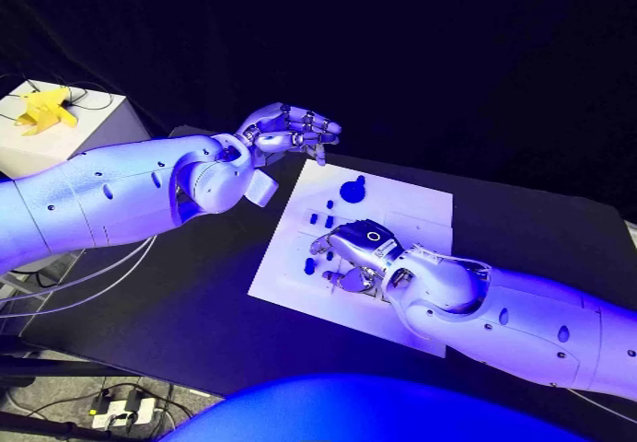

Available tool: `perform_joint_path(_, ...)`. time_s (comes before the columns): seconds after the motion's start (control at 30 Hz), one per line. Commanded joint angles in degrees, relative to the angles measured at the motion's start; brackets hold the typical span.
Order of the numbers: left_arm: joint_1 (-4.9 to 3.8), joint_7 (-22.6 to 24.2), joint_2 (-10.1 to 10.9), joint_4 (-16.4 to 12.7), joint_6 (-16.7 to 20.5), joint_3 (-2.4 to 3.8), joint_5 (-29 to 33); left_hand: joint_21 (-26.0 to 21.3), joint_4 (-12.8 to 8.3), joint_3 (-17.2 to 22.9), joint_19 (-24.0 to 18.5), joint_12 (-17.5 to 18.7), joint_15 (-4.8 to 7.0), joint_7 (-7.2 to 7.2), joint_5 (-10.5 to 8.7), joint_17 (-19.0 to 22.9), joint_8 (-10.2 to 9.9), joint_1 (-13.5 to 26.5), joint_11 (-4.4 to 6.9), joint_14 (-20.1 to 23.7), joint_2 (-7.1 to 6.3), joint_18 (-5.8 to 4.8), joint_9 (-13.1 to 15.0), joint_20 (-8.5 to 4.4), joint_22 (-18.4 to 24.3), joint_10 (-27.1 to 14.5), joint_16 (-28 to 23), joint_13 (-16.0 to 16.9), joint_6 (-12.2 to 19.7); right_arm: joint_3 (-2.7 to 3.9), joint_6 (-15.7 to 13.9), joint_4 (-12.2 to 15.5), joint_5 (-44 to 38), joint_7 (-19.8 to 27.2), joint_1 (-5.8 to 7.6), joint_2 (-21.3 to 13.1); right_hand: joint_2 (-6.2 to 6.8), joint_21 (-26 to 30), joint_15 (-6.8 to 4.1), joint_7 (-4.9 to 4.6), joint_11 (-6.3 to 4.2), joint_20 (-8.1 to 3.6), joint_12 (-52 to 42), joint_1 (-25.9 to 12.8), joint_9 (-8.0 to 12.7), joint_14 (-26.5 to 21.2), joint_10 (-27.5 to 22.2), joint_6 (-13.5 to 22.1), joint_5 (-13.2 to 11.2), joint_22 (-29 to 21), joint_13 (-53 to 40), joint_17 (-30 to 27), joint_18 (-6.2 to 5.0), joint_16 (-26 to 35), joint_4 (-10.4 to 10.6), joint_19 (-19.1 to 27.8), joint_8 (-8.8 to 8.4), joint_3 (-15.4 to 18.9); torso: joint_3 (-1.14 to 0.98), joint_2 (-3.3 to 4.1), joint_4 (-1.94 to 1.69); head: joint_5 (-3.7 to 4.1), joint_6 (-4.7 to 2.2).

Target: Assemble the parts on the task board

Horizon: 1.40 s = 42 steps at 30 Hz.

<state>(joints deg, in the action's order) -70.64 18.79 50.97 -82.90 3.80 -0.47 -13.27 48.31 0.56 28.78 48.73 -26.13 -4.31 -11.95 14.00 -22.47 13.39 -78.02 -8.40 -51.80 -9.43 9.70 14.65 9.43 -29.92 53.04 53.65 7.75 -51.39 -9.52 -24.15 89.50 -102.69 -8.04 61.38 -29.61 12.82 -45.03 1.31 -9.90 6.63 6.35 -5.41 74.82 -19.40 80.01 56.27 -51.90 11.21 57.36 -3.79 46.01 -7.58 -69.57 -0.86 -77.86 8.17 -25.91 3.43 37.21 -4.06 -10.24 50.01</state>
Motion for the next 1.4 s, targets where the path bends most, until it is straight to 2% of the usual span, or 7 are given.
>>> perform_joint_path(0.03,-0.03,0.22,-0.06,-0.05,-0.96,0.01,0.01,-0.12,0.07,-0.21,0.13,-0.29,-0.24,-0.01,0.11,0.08,0.09,0.34,0.05,0.04,0.31,0.81,-0.05,0.41,0.05,-0.39,-0.22,-0.08,0.28,0.28,-4.86,1.67,2.53,1.14,0.27,-1.87,-0.17,-0.01,-0.29,0.12,-0.24,0.03,-0.47,0.81,0.16,-0.11,0.24,-0.18,0.38,0.07,-0.1,-0.1,-0.73,-0.11,0.13,-0.51,-0.41,0.62,0.06,-0.07,0.11,0.54,-0.01)
perform_joint_path(0.3,-0.02,0.26,0.21,-0.15,-0.99,-0.07,0.09,-0.12,0.07,-0.21,0.13,-0.29,-0.24,-0.01,0.11,0.08,0.09,0.34,0.05,0.04,0.31,0.81,-0.05,0.41,0.05,-0.39,-0.22,-0.08,0.28,1.34,-7.32,7.29,20.61,3.21,2.95,-13.08,-0.89,-5.56,-1.0,-0.04,-1.14,-0.54,-5.12,-0.87,0.65,2.9,9.57,-3.59,0.67,4.0,-0.71,6.48,0.31,-3.8,2.71,-3.33,0.19,-1.33,0.14,-0.13,0.6,3.87,-0.01)
perform_joint_path(0.43,0.0,0.33,0.29,-0.12,-1.01,-0.14,0.19,-0.18,0.11,-0.24,0.15,-0.33,-0.25,-0.01,0.11,0.09,0.12,0.36,0.04,0.06,0.31,0.81,-0.06,0.42,0.09,-0.42,-0.22,-0.08,0.3,1.46,-6.04,9.81,30.37,2.4,4.04,-19.31,0.34,-7.2,-3.76,2.76,-4.71,-2.97,-16.18,-3.05,0.16,3.16,20.78,-6.05,-0.46,5.32,-8.72,7.68,0.52,-4.56,5.04,-4.24,1.8,0.63,0.19,-0.3,1.03,6.06,-0.01)
perform_joint_path(0.53,0.05,0.33,0.31,-0.02,-1.03,-0.31,0.34,-0.18,0.11,-0.24,0.15,-0.33,-0.25,-0.01,0.11,0.09,0.12,0.36,0.04,0.06,0.31,0.81,-0.06,0.42,0.09,-0.42,-0.22,-0.08,0.3,1.47,-3.35,11.1,34.89,0.89,4.49,-23.15,-0.01,-12.38,-4.26,3.46,-5.39,-3.88,-55.43,-3.74,-1.26,4.83,20.81,-5.79,-1.01,9.49,-51.7,13.58,1.52,-7.79,8.57,-6.07,3.98,3.9,0.17,-0.42,1.33,7.33,-0.01)
perform_joint_path(0.63,0.1,0.37,0.33,0.02,-1.11,-0.5,0.47,-0.18,0.11,-0.24,0.15,-0.33,-0.25,-0.01,0.11,0.09,0.12,0.36,0.04,0.06,0.31,0.81,-0.06,0.42,0.09,-0.42,-0.22,-0.08,0.3,1.32,-0.53,12.15,37.12,-1.2,4.58,-26.1,-0.66,-19.94,-4.54,3.99,-5.52,-3.84,-75.51,-3.94,-2.7,7.19,27.69,-6.22,-1.11,15.28,-74.88,27.9,2.85,-14.62,11.28,-7.62,6.59,6.37,0.02,-0.55,1.6,8.09,-0.01)
perform_joint_path(0.93,0.25,0.44,0.33,0.08,-1.21,-0.8,0.63,-0.25,0.18,-0.3,0.17,-0.37,-0.26,-0.02,0.1,0.1,0.15,0.43,0.03,0.06,0.29,0.8,-0.07,0.43,0.14,-0.44,-0.21,-0.08,0.31,0.57,3.87,13.83,36.65,-8.45,2.67,-29.31,-1.33,-27.99,-4.53,4.49,-5.75,-3.87,-81.58,-4.69,-3.62,8.75,31.38,-6.58,-3.43,21.42,-82.59,37.77,4.21,-18.49,16.38,-8.84,8.87,11.88,-0.14,-0.94,2.38,8.48,-0.01)
perform_joint_path(1.4,0.36,0.42,0.25,0.08,-1.34,-0.9,0.7,-0.25,0.18,-0.3,0.17,-0.37,-0.26,-0.02,0.1,0.1,0.15,0.43,0.03,0.06,0.29,0.8,-0.07,0.43,0.14,-0.44,-0.21,-0.08,0.31,0.31,1.01,11.6,35.68,-15.91,0.07,-23.48,-4.48,-30.81,-4.63,4.78,-5.97,-3.89,-82.56,-8.28,-3.84,9.18,32.2,-6.37,0.35,23.89,-84.05,40.23,4.66,-19.28,17.65,-9.04,10.27,23.29,0.02,-1.01,2.17,8.6,-0.01)
